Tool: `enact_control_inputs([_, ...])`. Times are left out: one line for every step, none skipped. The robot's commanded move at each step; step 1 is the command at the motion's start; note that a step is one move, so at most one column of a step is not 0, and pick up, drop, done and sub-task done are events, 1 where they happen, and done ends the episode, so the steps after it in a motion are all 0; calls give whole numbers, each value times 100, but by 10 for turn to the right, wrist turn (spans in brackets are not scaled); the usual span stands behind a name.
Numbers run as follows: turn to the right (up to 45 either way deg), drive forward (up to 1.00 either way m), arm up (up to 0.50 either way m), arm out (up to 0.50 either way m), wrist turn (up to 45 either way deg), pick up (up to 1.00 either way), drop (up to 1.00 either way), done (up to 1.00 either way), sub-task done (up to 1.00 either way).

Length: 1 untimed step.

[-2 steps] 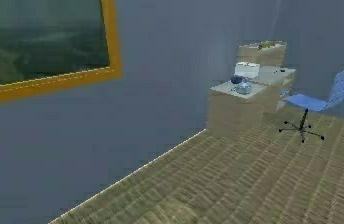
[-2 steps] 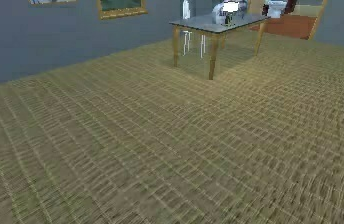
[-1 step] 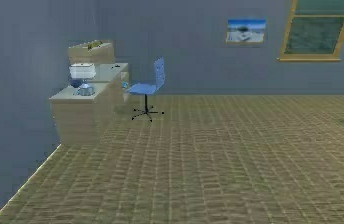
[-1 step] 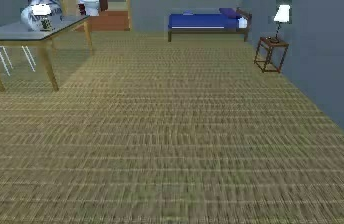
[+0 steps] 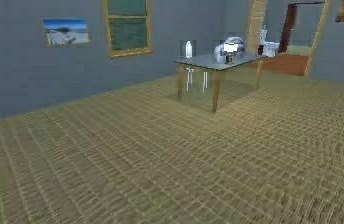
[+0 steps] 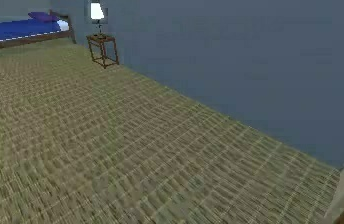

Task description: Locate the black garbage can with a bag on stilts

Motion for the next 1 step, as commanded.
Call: enact_control_inputs([330, 0, 0, 0, 0, 0, 0, 0, 0])
